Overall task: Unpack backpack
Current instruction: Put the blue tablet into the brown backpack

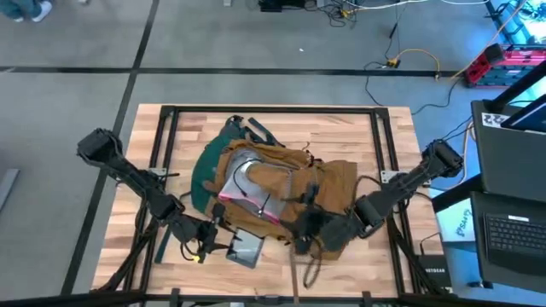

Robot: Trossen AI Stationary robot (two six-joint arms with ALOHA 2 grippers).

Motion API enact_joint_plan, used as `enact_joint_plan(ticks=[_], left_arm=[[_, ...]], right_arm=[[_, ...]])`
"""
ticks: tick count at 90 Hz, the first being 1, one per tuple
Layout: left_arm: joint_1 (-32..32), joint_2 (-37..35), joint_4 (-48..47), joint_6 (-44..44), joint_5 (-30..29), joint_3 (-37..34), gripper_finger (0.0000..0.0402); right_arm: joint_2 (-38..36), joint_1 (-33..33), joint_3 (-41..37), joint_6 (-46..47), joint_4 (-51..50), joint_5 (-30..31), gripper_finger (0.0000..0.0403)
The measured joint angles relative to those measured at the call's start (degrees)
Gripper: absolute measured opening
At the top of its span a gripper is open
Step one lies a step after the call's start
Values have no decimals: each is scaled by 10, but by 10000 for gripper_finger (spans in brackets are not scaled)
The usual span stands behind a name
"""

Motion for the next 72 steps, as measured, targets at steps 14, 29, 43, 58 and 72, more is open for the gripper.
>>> enact_joint_plan(ticks=[14, 29, 43, 58, 72], left_arm=[[-3, 0, -19, -3, 65, 0, 212], [-10, 13, -27, -9, 68, 0, 212], [-11, 42, -25, -13, 68, 0, 212], [-25, 65, -21, -11, 68, 0, 212], [-47, 81, -5, -5, 67, 1, 212]], right_arm=[[45, 37, 0, 32, 24, -11, 248], [138, 50, 0, -5, 89, -15, 248], [219, 47, 2, -63, 104, 11, 248], [265, 46, 31, -86, 95, 27, 248], [295, 50, 66, -104, 78, 30, 248]])
